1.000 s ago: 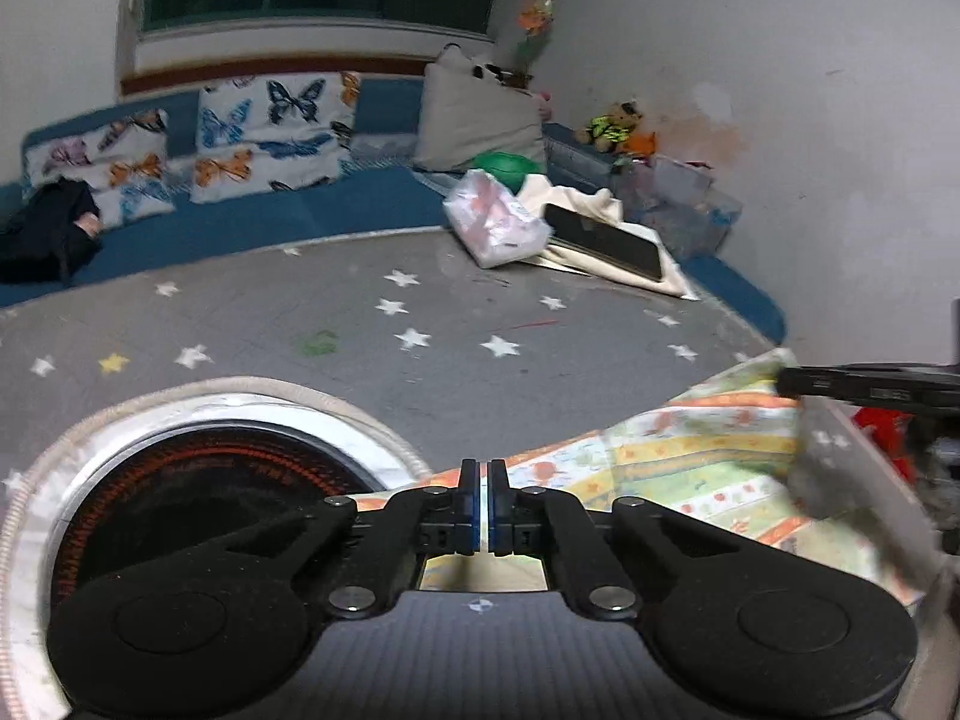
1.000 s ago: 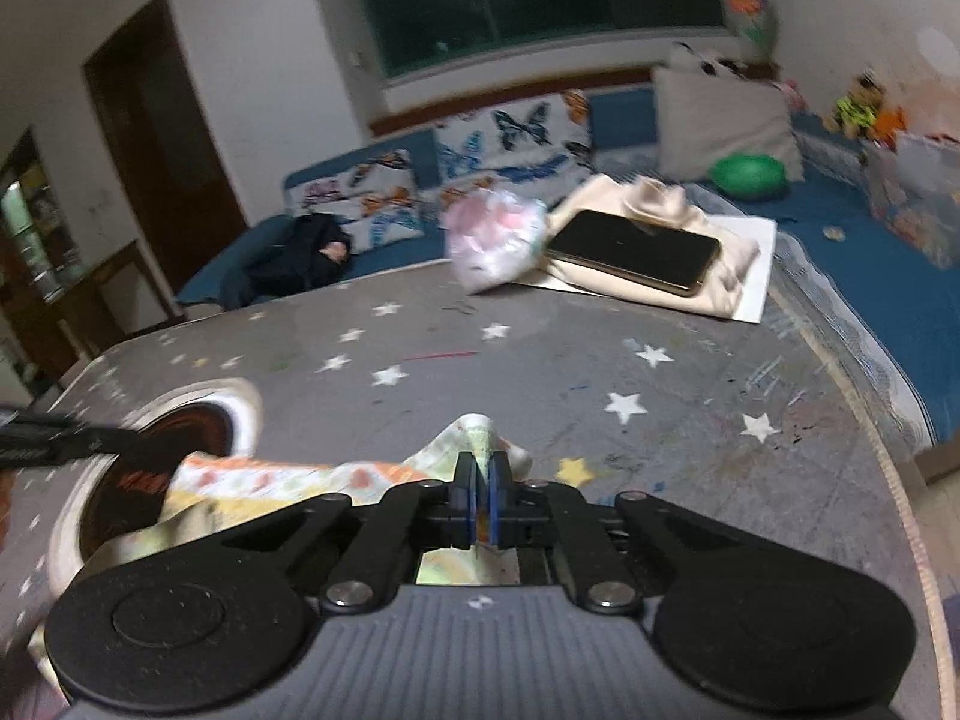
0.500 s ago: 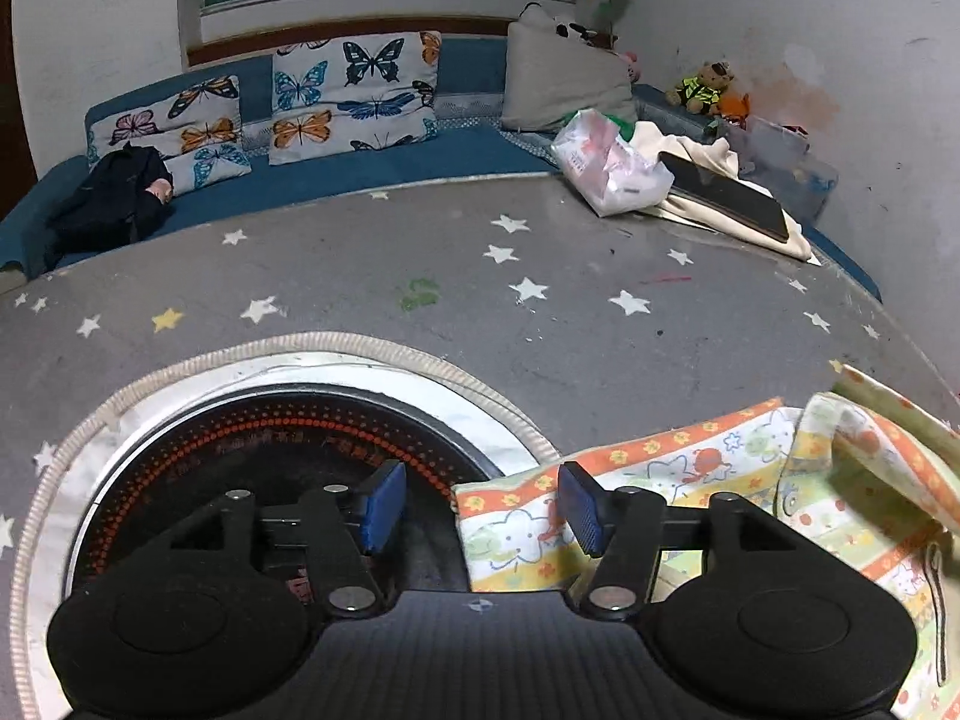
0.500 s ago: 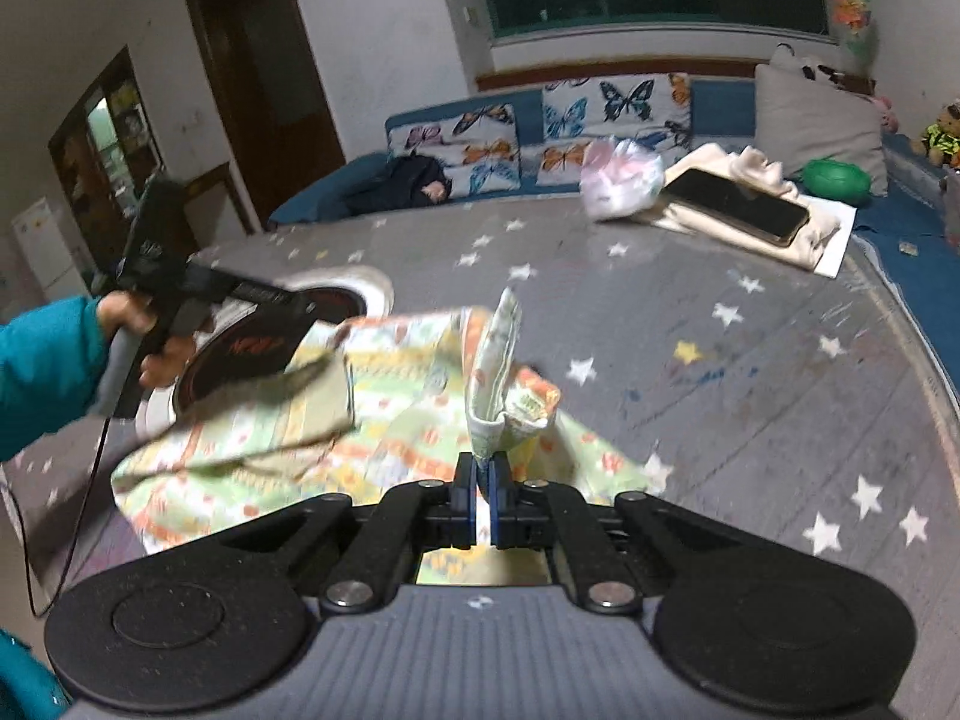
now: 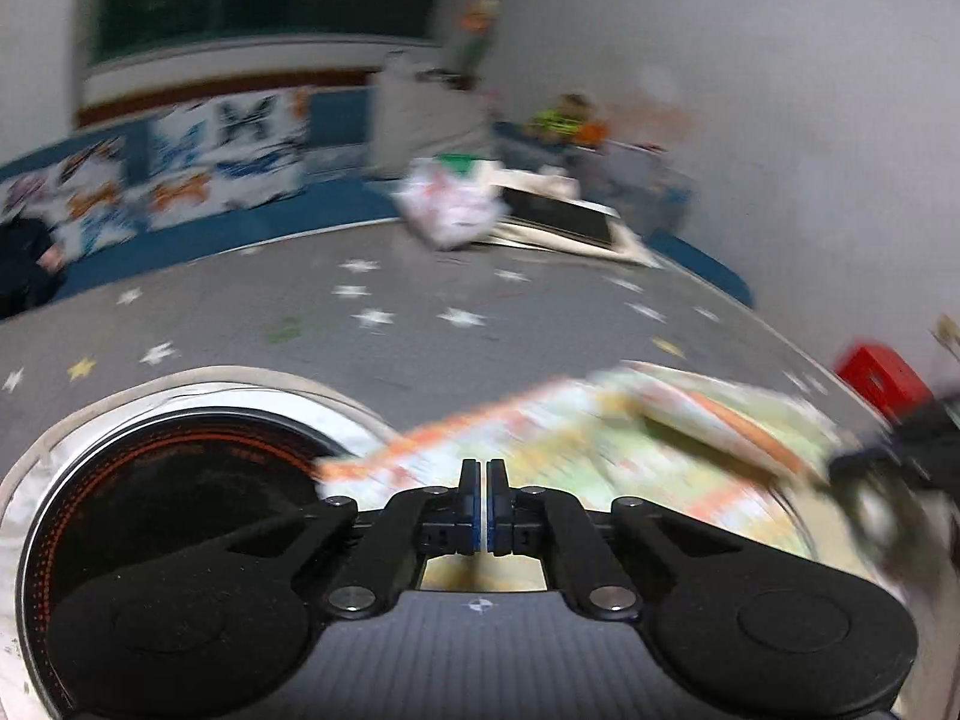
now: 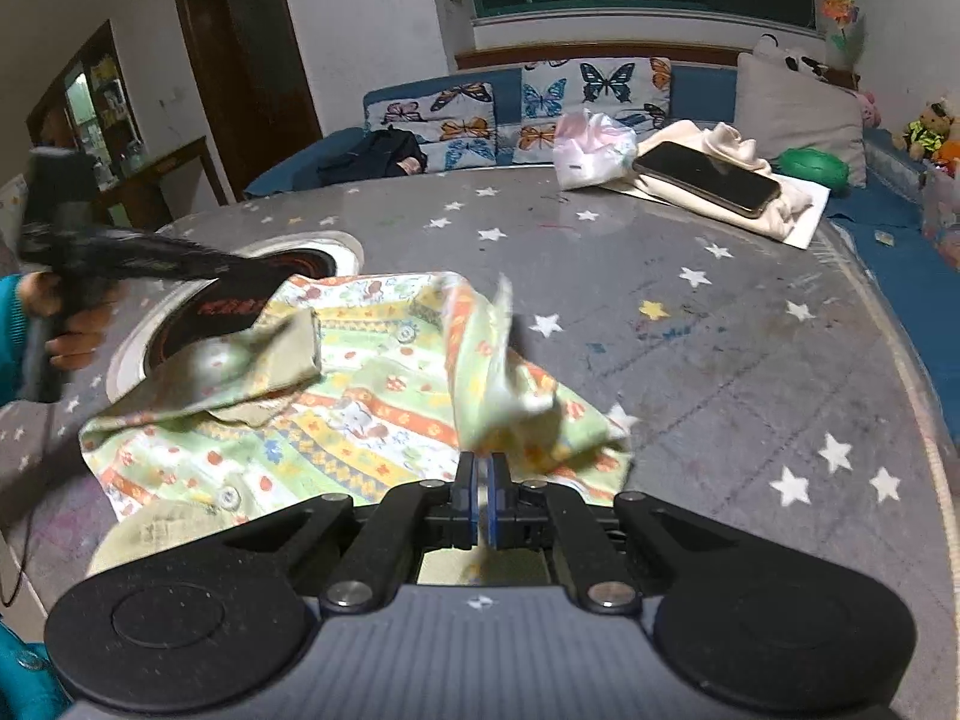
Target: Fold clothes
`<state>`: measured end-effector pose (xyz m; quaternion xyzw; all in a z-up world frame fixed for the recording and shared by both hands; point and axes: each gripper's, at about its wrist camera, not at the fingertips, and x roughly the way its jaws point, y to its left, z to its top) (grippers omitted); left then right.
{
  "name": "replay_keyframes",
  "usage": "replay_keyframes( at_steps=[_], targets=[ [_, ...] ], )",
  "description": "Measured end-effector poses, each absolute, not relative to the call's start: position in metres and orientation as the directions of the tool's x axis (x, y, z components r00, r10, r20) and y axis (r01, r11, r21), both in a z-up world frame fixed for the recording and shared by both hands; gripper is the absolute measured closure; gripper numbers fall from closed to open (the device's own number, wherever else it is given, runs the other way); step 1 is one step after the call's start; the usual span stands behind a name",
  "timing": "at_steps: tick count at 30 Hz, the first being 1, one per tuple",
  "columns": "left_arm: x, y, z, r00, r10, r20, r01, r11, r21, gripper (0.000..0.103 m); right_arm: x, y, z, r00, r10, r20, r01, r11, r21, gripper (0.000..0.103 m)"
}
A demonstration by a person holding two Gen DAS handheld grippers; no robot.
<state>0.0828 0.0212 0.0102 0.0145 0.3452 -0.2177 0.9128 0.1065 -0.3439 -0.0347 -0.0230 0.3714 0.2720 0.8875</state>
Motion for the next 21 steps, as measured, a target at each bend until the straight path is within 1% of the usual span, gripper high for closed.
replay_keyframes(
  at_steps=[1,3,5,6,7,8,9,10,11,12,13,15,18,21],
  targets=[
    [0.075,0.016,0.010,0.653,-0.391,-0.648,0.430,0.896,-0.108,0.101,0.105,-0.346,-0.035,0.577,0.457,-0.677,-0.495,0.855,0.155,0.101],
    [0.065,0.009,0.010,0.637,-0.393,-0.663,0.457,0.885,-0.086,0.096,0.106,-0.349,-0.035,0.587,0.441,-0.679,-0.479,0.865,0.148,0.100],
    [0.065,0.009,0.011,0.646,-0.376,-0.665,0.438,0.895,-0.082,0.069,0.107,-0.353,-0.033,0.601,0.427,-0.676,-0.462,0.875,0.142,0.099],
    [0.066,0.011,0.012,0.658,-0.361,-0.661,0.415,0.906,-0.082,0.046,0.108,-0.353,-0.030,0.610,0.424,-0.670,-0.457,0.878,0.140,0.097],
    [0.067,0.013,0.013,0.674,-0.346,-0.653,0.396,0.915,-0.077,0.041,0.109,-0.353,-0.027,0.619,0.420,-0.664,-0.452,0.881,0.137,0.095],
    [0.069,0.014,0.015,0.687,-0.334,-0.645,0.383,0.921,-0.069,0.040,0.110,-0.353,-0.024,0.628,0.419,-0.656,-0.450,0.883,0.133,0.094],
    [0.069,0.015,0.016,0.697,-0.327,-0.638,0.376,0.924,-0.063,0.036,0.111,-0.352,-0.020,0.637,0.421,-0.646,-0.452,0.882,0.129,0.093],
    [0.070,0.016,0.017,0.706,-0.322,-0.630,0.370,0.927,-0.059,0.026,0.114,-0.349,-0.016,0.641,0.427,-0.637,-0.459,0.879,0.128,0.091],
    [0.070,0.017,0.018,0.717,-0.314,-0.622,0.361,0.931,-0.053,0.019,0.117,-0.346,-0.013,0.643,0.435,-0.630,-0.467,0.875,0.128,0.089],
    [0.070,0.019,0.020,0.729,-0.304,-0.613,0.351,0.935,-0.047,0.007,0.120,-0.342,-0.009,0.644,0.444,-0.623,-0.474,0.871,0.129,0.078],
    [0.070,0.020,0.021,0.740,-0.300,-0.602,0.345,0.938,-0.044,0.000,0.126,-0.337,-0.007,0.642,0.453,-0.618,-0.481,0.866,0.135,0.070],
    [0.071,0.023,0.022,0.755,-0.295,-0.585,0.335,0.941,-0.043,0.000,0.140,-0.326,-0.002,0.629,0.481,-0.610,-0.501,0.852,0.156,0.070],
    [0.080,0.031,0.022,0.761,-0.280,-0.585,0.306,0.950,-0.058,0.000,0.168,-0.307,-0.001,0.591,0.522,-0.615,-0.528,0.827,0.194,0.069],
    [0.092,0.042,0.022,0.752,-0.278,-0.597,0.271,0.957,-0.104,0.000,0.196,-0.283,-0.004,0.560,0.541,-0.627,-0.560,0.806,0.194,0.063]
  ],
)
